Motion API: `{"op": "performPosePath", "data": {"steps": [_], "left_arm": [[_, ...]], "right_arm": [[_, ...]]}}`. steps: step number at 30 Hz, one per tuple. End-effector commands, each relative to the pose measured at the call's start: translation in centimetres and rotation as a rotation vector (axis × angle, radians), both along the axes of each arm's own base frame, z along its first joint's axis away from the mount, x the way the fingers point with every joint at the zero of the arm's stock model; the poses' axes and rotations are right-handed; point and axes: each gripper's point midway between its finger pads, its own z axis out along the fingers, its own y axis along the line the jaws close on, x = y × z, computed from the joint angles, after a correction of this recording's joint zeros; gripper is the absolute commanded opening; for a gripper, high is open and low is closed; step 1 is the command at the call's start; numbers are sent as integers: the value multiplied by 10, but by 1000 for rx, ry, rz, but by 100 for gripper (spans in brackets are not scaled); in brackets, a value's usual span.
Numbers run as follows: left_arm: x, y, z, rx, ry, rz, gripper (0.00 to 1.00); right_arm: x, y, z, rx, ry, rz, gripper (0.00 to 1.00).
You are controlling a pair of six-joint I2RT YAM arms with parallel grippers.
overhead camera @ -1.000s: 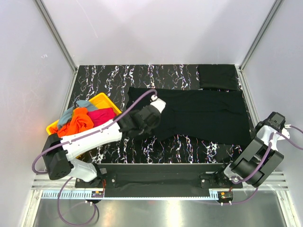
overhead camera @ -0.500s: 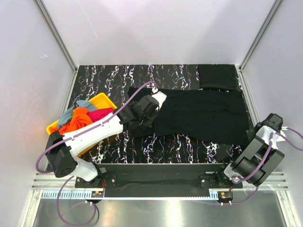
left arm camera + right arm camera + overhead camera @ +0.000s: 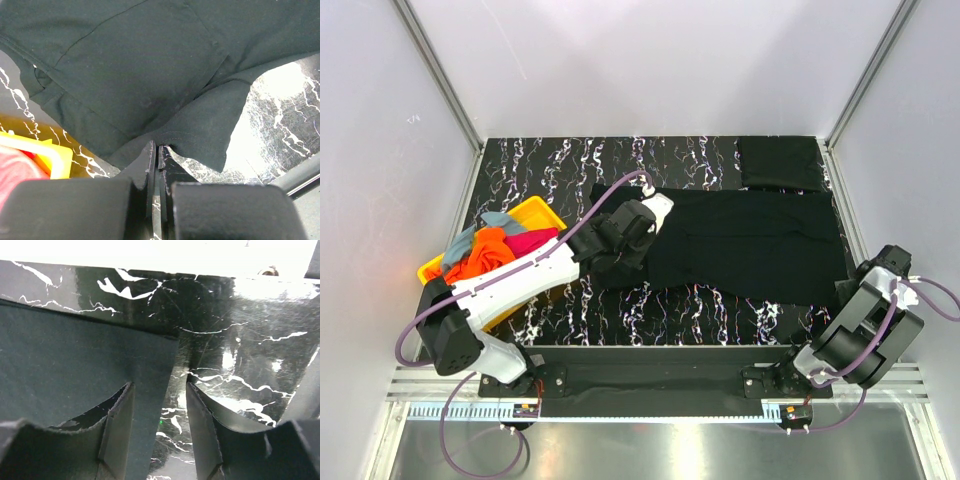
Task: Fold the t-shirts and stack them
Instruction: Fold the tshirt
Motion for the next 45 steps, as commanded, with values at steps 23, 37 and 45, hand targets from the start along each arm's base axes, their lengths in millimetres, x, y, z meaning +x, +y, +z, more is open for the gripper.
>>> {"op": "performPosePath", "data": {"steps": [23,37,45], "left_arm": [[22,0,37,-85,-54,77,0],[83,17,17,-40,-2,135,0],[110,30,-9,11,59,158,0]], "right_arm": [[5,-23,20,-157,-52,-3,0],[108,-21,64,-215,-229,179,0],[150,-26,73,-222,-260,220,0]]}}
